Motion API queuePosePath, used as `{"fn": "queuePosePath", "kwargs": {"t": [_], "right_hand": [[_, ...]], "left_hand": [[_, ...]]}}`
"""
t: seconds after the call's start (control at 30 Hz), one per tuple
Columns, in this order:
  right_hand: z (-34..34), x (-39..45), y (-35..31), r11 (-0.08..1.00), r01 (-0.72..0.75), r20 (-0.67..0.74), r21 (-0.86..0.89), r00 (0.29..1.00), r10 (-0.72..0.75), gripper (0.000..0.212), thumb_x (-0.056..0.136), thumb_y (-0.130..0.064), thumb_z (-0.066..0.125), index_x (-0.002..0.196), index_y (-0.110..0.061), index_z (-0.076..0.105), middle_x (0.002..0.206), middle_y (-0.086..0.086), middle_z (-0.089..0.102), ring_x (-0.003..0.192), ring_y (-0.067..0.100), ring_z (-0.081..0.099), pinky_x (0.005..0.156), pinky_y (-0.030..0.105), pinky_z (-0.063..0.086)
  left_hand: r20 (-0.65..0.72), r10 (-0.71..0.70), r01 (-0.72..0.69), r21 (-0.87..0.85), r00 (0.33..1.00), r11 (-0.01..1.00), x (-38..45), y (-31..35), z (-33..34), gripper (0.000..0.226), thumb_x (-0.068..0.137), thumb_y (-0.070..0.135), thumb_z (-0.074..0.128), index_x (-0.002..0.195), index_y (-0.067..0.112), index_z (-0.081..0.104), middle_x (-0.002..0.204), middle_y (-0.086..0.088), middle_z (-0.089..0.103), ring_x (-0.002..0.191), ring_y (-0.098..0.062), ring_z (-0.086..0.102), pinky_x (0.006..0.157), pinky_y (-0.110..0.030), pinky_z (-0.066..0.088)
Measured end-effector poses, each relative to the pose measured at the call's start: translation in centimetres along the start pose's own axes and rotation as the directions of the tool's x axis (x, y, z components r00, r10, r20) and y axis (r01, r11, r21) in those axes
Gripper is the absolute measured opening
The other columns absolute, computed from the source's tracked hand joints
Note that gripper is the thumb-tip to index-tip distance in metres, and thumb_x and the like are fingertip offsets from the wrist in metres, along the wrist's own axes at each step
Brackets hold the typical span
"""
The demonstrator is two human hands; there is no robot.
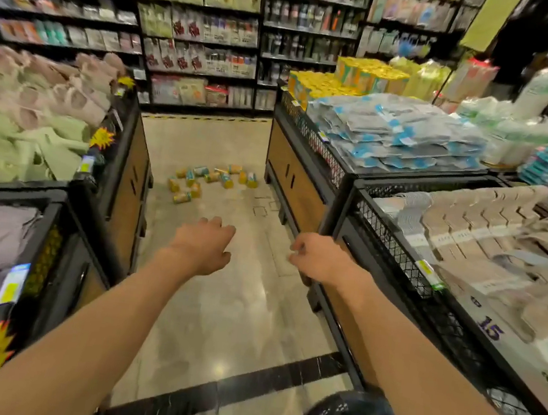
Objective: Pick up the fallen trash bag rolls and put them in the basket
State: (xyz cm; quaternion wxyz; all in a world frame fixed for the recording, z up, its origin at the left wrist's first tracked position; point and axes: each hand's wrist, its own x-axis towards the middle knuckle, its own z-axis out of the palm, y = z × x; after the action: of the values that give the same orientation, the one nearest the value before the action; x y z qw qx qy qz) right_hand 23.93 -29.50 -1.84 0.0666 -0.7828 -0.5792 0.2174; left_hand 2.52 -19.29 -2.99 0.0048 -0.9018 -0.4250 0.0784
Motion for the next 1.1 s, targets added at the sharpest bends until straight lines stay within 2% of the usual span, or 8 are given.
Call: {"fn": "queuePosePath", "kwargs": {"t": [0.1,0.23,0.37,0.53,0.67,0.87,0.97,1.1], "right_hand": [[-1.1,3.2,-5.3,0.999,0.044,0.000,0.007,0.999,-0.044,0.041,0.095,-0.044,0.058,0.131,-0.025,0.059,0.129,0.002,0.063,0.115,0.025,0.060,0.101,0.047,0.049],[-2.7,7.7,-9.7,0.992,0.080,-0.015,-0.095,0.997,-0.082,0.040,0.096,-0.045,0.055,0.132,-0.027,0.058,0.131,0.000,0.062,0.117,0.024,0.058,0.098,0.044,0.049],[-3.6,13.1,-12.2,0.975,0.114,0.000,-0.192,0.993,-0.116,0.039,0.096,-0.046,0.055,0.131,-0.029,0.058,0.132,0.001,0.060,0.118,0.024,0.058,0.096,0.042,0.049],[-4.4,22.4,-14.1,0.932,0.190,-0.003,-0.310,0.980,-0.201,0.039,0.097,-0.047,0.053,0.131,-0.027,0.058,0.129,0.002,0.062,0.117,0.025,0.059,0.090,0.039,0.051],[-4.9,31.6,-15.1,0.920,0.260,0.015,-0.292,0.963,-0.268,0.039,0.097,-0.046,0.052,0.131,-0.028,0.058,0.126,0.001,0.064,0.113,0.025,0.061,0.081,0.036,0.048],[-7.6,44.2,-14.7,0.913,0.310,0.076,-0.265,0.951,-0.301,0.037,0.098,-0.045,0.051,0.129,-0.027,0.058,0.128,0.002,0.062,0.116,0.025,0.059,0.083,0.037,0.048],[-9.4,49.4,-14.6,0.913,0.303,0.064,-0.274,0.953,-0.297,0.038,0.097,-0.044,0.052,0.131,-0.028,0.058,0.128,0.003,0.062,0.118,0.028,0.058,0.085,0.039,0.048],[-11.0,56.7,-14.5,0.924,0.287,0.052,-0.251,0.958,-0.283,0.038,0.097,-0.044,0.051,0.131,-0.029,0.058,0.128,0.000,0.062,0.119,0.026,0.057,0.083,0.039,0.045]], "left_hand": [[-0.049,-0.038,0.036,-0.037,0.998,0.999,1.2,-4.5,-1.7,0.043,0.095,0.043,0.048,0.132,0.021,0.046,0.127,-0.007,0.053,0.113,-0.030,0.056,0.081,-0.043,0.052],[-0.104,-0.048,0.045,-0.034,0.993,0.998,3.2,-9.0,-2.3,0.043,0.095,0.045,0.047,0.131,0.021,0.048,0.126,-0.006,0.054,0.111,-0.028,0.058,0.069,-0.036,0.045],[-0.066,-0.105,0.102,-0.041,0.992,0.994,6.3,-13.1,-1.9,0.044,0.094,0.044,0.048,0.131,0.022,0.048,0.128,-0.006,0.054,0.114,-0.028,0.056,0.077,-0.040,0.050],[-0.042,-0.157,0.156,-0.037,0.987,0.987,11.7,-17.4,-1.6,0.042,0.093,0.043,0.048,0.129,0.021,0.050,0.126,-0.005,0.057,0.112,-0.028,0.058,0.083,-0.042,0.053],[-0.032,-0.205,0.205,-0.018,0.978,0.979,18.4,-21.0,-2.6,0.040,0.093,0.041,0.048,0.128,0.022,0.050,0.121,-0.004,0.059,0.110,-0.028,0.060,0.081,-0.041,0.051],[0.005,-0.276,0.276,-0.046,0.961,0.960,28.2,-25.5,-3.9,0.033,0.089,0.041,0.048,0.116,0.022,0.053,0.106,-0.003,0.060,0.097,-0.028,0.061,0.077,-0.041,0.053],[0.030,-0.281,0.282,-0.043,0.959,0.959,33.0,-27.5,-4.5,0.031,0.090,0.041,0.049,0.114,0.022,0.052,0.107,-0.003,0.059,0.100,-0.028,0.060,0.077,-0.041,0.049],[0.032,-0.276,0.277,-0.037,0.961,0.960,40.1,-30.7,-4.5,0.034,0.090,0.045,0.047,0.117,0.024,0.052,0.112,-0.003,0.059,0.104,-0.028,0.060,0.081,-0.043,0.053]]}}
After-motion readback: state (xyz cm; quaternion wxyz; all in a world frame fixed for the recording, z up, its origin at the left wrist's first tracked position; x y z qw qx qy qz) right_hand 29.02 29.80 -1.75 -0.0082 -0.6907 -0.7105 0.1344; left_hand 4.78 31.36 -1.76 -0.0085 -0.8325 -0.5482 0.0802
